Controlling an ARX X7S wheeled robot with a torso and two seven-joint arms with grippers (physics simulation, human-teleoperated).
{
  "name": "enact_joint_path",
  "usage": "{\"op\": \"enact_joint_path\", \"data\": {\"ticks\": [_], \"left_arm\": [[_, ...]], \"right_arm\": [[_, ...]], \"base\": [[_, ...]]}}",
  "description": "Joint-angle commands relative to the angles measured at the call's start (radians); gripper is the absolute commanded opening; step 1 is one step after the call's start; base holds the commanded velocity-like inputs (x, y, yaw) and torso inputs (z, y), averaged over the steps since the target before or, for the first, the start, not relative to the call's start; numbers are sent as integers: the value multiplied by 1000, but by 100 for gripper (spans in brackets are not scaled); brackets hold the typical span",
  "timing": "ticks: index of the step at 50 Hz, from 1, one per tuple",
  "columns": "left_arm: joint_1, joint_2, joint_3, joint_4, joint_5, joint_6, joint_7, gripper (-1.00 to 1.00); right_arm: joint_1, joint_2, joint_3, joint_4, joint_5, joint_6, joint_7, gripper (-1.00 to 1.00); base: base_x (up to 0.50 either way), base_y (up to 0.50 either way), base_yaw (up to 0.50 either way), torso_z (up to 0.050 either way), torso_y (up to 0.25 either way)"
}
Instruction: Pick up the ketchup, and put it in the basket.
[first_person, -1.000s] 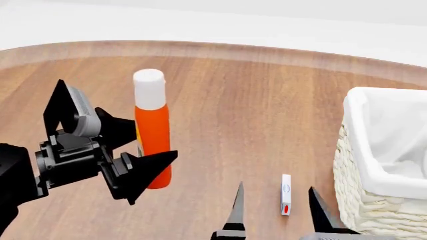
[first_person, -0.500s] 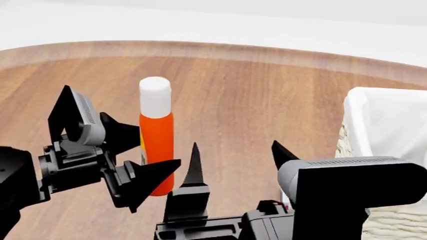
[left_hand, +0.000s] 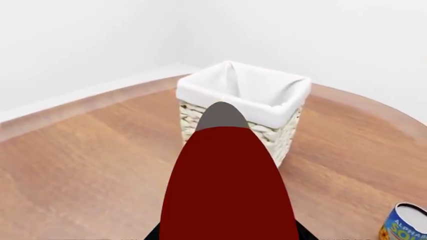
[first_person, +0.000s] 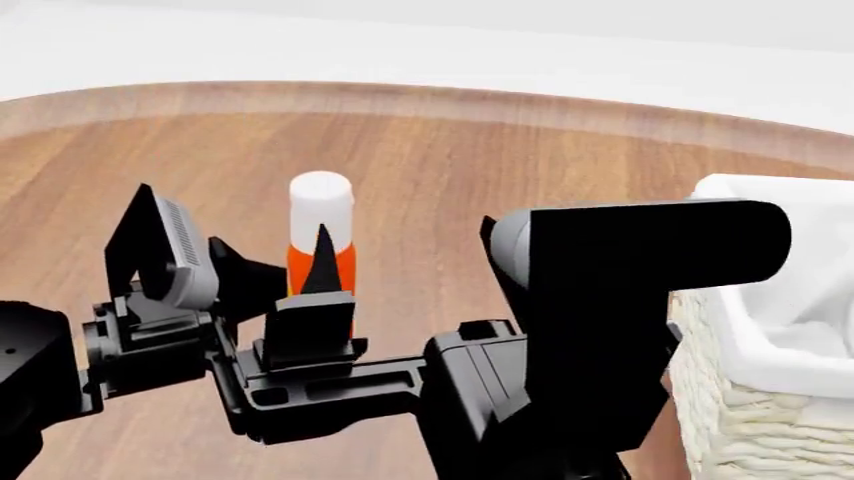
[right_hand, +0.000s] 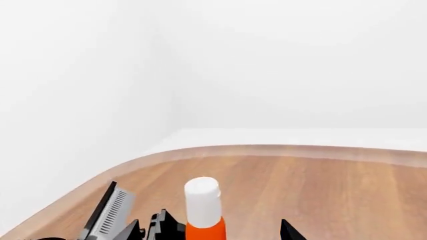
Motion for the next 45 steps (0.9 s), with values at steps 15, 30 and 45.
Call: {"op": "enact_joint_path", "data": {"ticks": [15,30,45], "left_arm": [[-7,8,-12,31,-34,-31,33,-100],[-7,2,-3,41,-42,-37,36,-100],[0,-7,0,54,-51,-36,37,-100]], "right_arm": [[61,-91,-26,128,-48,-17,-85,100],[43,-134,-68,220,-104,-21,-151,100],[51,-146,-105,310,-165,-13,-219,100]], "base": [[0,0,0,0,1],[0,0,0,0,0],[0,0,0,0,1]]}}
